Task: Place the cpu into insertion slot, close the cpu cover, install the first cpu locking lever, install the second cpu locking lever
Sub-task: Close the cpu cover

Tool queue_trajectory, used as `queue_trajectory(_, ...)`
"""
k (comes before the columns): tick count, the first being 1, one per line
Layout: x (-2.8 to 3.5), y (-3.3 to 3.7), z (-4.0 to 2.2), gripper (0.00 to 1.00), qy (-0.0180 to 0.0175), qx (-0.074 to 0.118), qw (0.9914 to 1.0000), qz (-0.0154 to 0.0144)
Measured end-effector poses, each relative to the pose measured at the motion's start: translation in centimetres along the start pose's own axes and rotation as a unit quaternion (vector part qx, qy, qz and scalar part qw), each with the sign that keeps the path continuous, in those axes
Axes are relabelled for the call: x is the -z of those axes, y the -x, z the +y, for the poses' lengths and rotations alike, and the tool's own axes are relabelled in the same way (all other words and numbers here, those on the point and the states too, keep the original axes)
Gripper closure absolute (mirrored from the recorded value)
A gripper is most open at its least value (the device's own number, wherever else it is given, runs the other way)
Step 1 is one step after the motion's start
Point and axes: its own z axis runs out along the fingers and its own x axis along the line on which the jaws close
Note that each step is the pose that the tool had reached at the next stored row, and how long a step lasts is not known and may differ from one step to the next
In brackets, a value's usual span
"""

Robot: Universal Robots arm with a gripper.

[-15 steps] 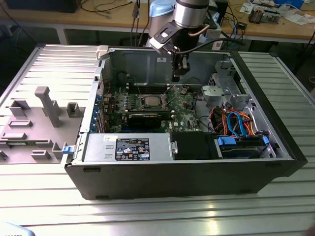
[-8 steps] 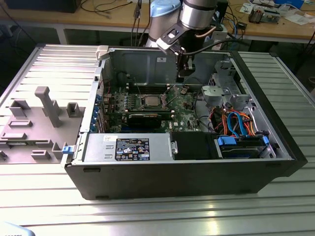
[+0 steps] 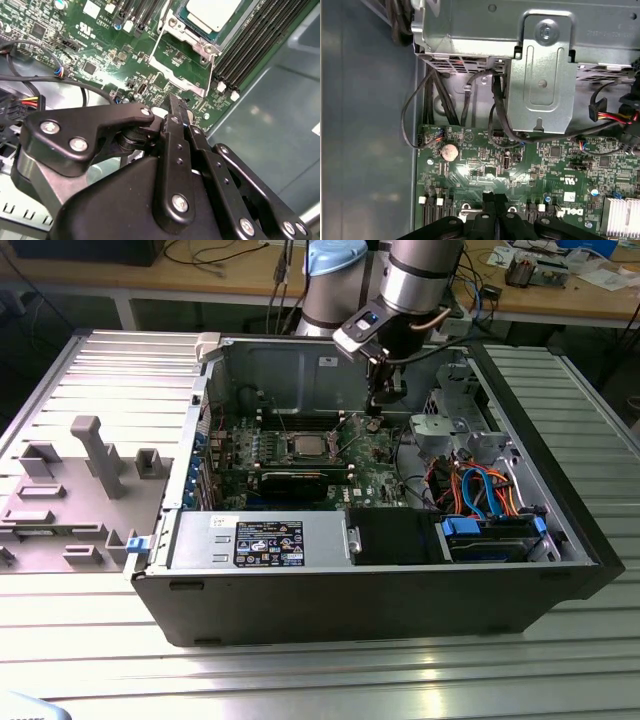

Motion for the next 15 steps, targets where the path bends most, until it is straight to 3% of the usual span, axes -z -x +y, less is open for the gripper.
queue_trajectory(9, -1.75, -0.07, 0.24, 0.89, -0.0036, 0.000, 0.99999, 0.0003)
queue_trajectory(15, -1.93, -0.18, -1.42, 0.89, -0.0034, 0.000, 0.99999, 0.0006)
